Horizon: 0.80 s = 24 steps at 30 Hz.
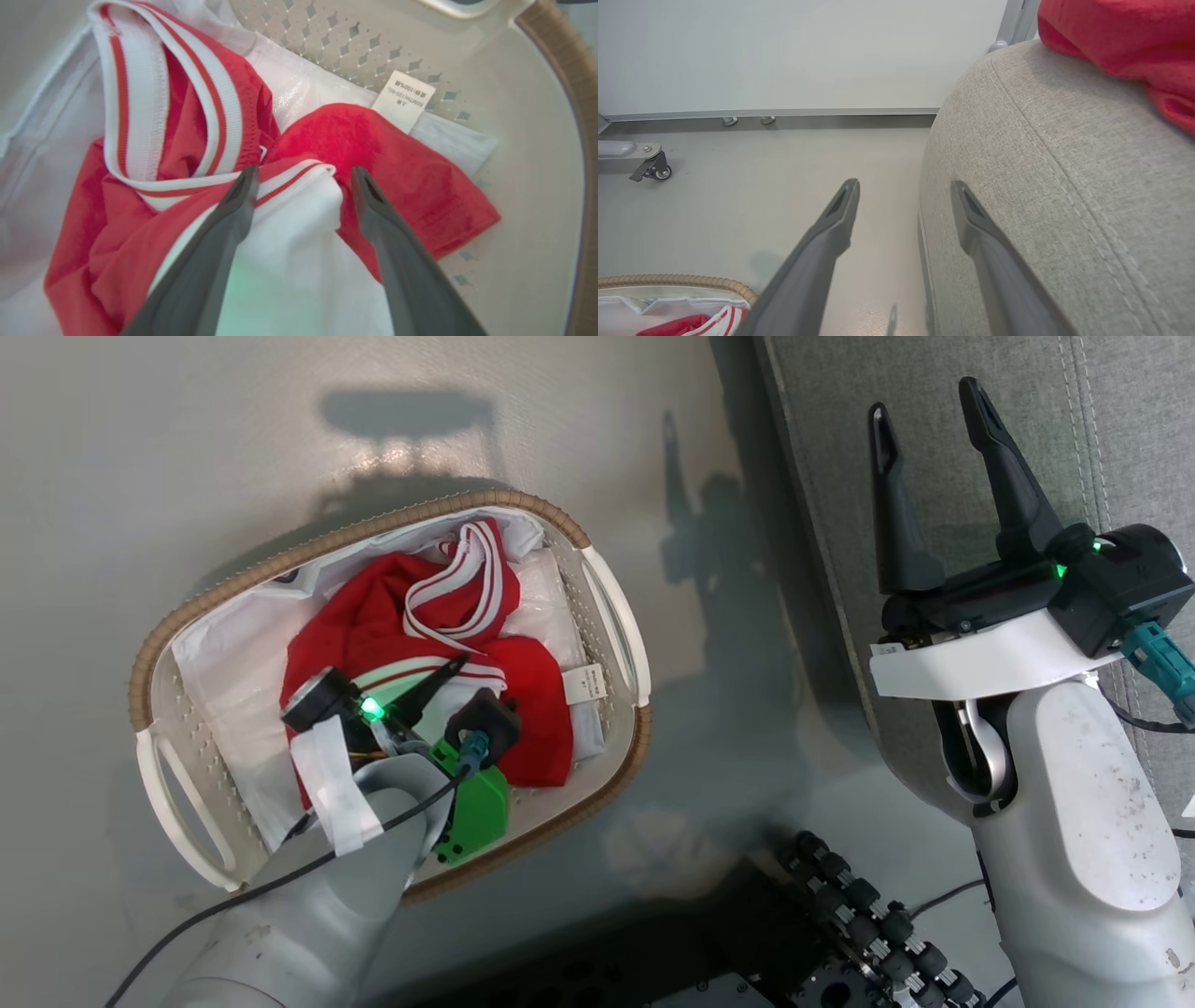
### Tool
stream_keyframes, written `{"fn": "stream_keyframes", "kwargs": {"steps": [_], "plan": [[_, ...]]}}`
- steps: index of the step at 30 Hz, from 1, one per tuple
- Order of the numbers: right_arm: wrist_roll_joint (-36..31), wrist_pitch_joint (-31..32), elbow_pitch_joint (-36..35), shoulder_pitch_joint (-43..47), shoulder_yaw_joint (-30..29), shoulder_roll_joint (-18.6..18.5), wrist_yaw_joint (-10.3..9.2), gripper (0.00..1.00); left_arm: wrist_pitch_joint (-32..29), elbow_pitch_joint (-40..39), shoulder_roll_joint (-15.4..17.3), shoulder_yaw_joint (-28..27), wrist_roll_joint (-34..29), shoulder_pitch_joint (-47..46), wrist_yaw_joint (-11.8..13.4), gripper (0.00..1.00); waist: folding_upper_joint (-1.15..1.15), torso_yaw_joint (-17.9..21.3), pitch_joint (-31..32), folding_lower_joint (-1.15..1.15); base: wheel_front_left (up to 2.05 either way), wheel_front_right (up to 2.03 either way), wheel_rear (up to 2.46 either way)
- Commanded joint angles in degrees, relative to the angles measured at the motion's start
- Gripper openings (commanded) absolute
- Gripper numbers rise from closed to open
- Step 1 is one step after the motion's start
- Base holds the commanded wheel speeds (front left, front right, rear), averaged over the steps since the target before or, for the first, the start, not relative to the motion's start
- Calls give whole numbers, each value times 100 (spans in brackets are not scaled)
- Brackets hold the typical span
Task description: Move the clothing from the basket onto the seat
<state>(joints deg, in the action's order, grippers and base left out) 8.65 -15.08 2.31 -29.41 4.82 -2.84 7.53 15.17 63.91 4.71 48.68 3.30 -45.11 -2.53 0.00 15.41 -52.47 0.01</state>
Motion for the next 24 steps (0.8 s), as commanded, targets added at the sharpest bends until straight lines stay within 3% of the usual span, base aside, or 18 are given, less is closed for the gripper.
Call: {"fn": "stream_keyframes", "kwargs": {"steps": [1, 5, 6, 7, 8, 9, 10, 17, 24], "plan": [[45, -14, -16, -66, 16, -9, -7, 100, -3, 87, 100, -18, -13, -120, 80, 100, 0, 20, -41, -1, 0, 0, 0], [62, -14, 1, -78, 45, -10, -7, 100, -3, 265, 105, -122, 116, -211, 184, 98, 0, 26, -66, -1, 0, 0, 0], [59, -14, 4, -82, 52, -10, -8, 100, -4, 315, 100, -153, 157, -217, 204, 77, 0, 26, -67, -1, 0, 0, 0], [65, -14, 9, -86, 65, -9, -7, 100, -4, 378, 85, -178, 209, -237, 211, 40, 0, 25, -66, -1, 0, 0, 0], [67, -14, 18, -89, 68, -10, -8, 100, -3, 414, 71, -202, 232, -257, 229, 30, 0, 24, -63, -1, 0, 0, 0], [66, -14, 29, -94, 72, -10, -7, 100, -3, 444, 57, -212, 241, -275, 244, 4, 0, 23, -59, -1, 0, 0, 0], [64, -14, 38, -99, 73, -11, -7, 100, -4, 459, 46, -217, 255, -283, 246, 0, 0, 22, -55, -1, 0, 0, 0], [-18, -14, 135, -48, 43, -11, -7, 100, -3, 273, -15, -310, 465, -102, 186, 0, 0, -53, 160, -1, 0, 0, 0], [-198, -14, 278, 100, 65, -13, -7, 100, -3, -405, -63, -376, 594, 282, 119, 0, 0, -268, 744, -1, 0, 0, 0]]}}
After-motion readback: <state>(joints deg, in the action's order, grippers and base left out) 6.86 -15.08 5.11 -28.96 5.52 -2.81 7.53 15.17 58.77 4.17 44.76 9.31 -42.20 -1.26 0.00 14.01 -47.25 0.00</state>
